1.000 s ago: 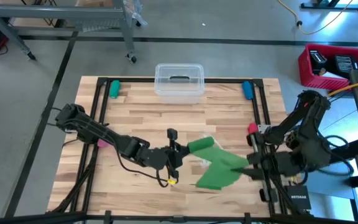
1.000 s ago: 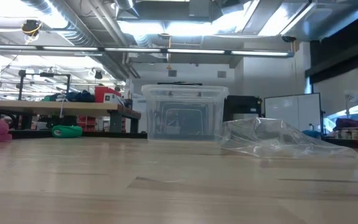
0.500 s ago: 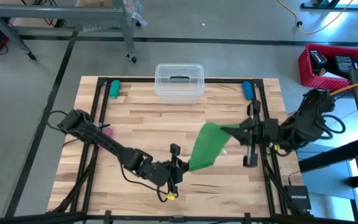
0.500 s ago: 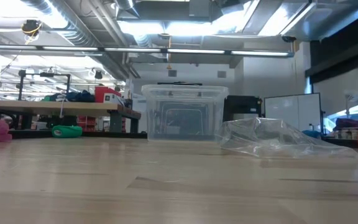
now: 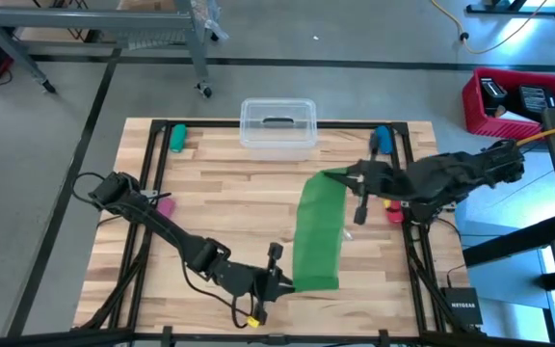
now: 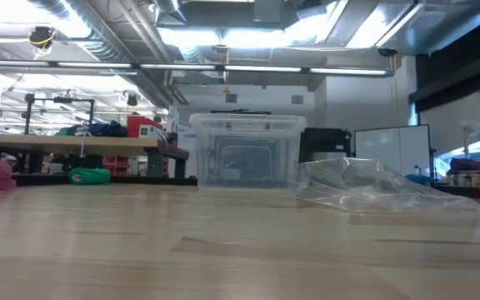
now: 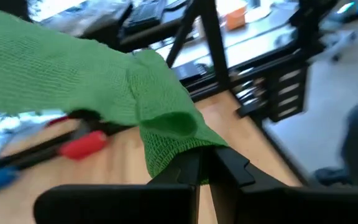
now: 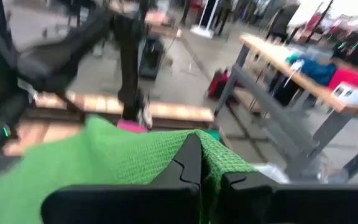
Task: Roll bandage
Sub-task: Roll the green bandage
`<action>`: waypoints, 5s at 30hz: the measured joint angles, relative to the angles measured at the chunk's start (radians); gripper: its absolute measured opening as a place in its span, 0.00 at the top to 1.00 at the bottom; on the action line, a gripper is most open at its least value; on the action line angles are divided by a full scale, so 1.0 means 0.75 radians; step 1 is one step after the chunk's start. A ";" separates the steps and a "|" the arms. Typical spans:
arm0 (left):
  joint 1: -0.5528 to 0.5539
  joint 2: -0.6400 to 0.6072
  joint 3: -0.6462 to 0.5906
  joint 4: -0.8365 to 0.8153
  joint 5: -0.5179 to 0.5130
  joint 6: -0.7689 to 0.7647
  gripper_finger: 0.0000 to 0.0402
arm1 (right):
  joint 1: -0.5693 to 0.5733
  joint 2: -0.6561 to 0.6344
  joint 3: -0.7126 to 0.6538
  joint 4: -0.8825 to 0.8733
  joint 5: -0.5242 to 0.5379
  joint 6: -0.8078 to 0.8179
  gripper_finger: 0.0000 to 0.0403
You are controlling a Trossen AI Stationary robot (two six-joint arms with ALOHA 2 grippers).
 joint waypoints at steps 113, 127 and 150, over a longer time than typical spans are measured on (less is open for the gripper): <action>-0.017 0.027 0.103 -0.746 -0.061 -1.018 0.97 | -0.193 0.036 -0.288 -0.549 -0.776 0.928 0.46; -0.028 -0.087 0.145 -0.284 0.232 -0.866 0.97 | 0.064 -0.036 -0.678 -0.397 -0.550 0.704 0.46; 0.122 -0.225 0.150 -0.243 -0.007 -0.481 0.97 | 0.394 0.022 -1.227 1.121 -0.124 0.549 0.46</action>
